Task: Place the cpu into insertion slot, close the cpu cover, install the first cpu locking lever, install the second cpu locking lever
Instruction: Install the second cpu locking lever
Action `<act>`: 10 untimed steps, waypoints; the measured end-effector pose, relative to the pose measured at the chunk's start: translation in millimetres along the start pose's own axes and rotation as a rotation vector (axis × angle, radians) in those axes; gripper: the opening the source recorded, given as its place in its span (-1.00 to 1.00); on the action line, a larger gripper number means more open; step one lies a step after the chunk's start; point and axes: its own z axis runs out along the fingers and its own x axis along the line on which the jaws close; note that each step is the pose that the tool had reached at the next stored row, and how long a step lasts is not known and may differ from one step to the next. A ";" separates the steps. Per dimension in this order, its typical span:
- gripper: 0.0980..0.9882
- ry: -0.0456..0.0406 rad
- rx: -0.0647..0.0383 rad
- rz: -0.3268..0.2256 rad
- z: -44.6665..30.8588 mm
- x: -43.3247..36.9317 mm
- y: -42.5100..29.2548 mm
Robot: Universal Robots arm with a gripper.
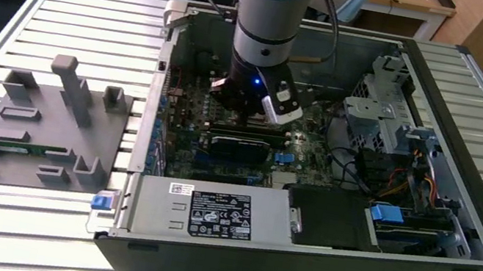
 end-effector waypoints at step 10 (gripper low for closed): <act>-0.96 0.0000 -0.048 0.000 2.9 10.1 -4.3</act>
